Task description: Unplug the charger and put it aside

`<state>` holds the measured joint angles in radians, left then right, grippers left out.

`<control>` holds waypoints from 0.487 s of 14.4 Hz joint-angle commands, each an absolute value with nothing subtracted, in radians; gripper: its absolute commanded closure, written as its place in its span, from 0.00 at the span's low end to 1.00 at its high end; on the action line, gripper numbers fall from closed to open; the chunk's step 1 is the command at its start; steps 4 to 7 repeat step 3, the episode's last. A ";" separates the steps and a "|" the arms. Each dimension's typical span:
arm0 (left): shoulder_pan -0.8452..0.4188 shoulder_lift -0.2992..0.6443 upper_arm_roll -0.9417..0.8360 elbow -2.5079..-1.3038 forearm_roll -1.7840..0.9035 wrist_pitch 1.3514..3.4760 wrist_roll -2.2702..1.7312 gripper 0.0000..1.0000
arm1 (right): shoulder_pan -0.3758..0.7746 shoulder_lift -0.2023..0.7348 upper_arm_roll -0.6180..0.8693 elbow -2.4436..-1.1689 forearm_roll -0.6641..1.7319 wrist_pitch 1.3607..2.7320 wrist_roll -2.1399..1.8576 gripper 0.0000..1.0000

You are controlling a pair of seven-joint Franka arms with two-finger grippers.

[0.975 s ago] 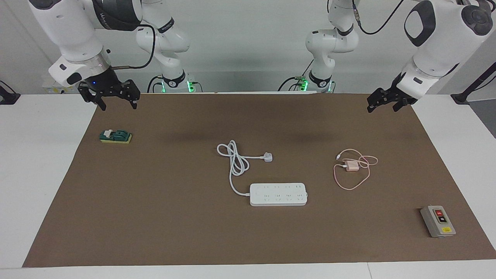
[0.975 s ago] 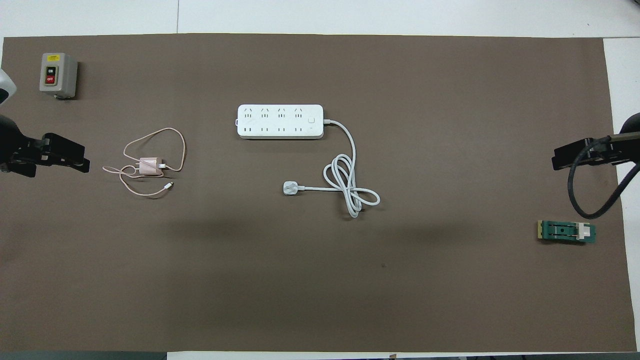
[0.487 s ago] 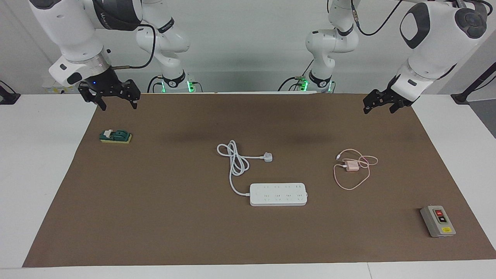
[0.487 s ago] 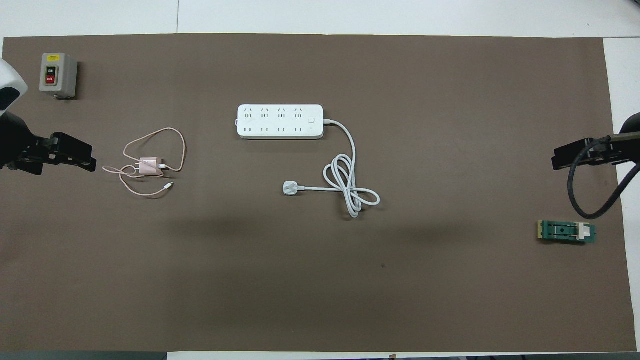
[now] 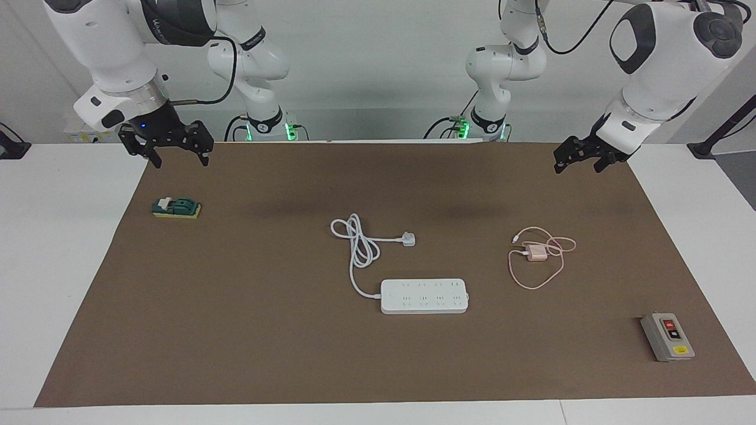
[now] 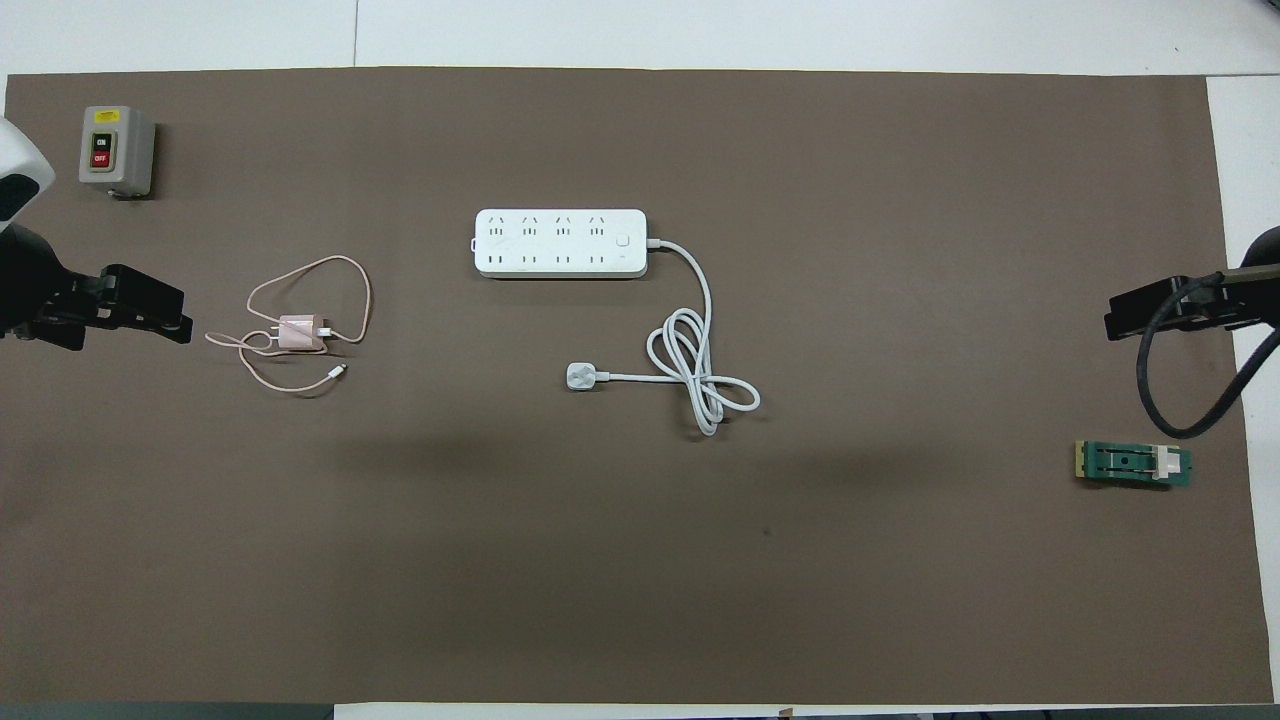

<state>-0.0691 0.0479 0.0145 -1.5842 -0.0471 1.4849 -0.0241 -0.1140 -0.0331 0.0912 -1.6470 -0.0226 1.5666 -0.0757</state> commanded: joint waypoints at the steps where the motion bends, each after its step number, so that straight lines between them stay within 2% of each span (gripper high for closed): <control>1: -0.071 0.057 0.015 -1.566 -0.031 1.483 -0.011 0.00 | -0.129 -0.048 0.103 -1.647 -0.015 1.551 -0.092 0.00; 7: -0.071 0.057 0.015 -1.566 -0.031 1.483 -0.011 0.00 | -0.129 -0.048 0.103 -1.647 -0.015 1.551 -0.092 0.00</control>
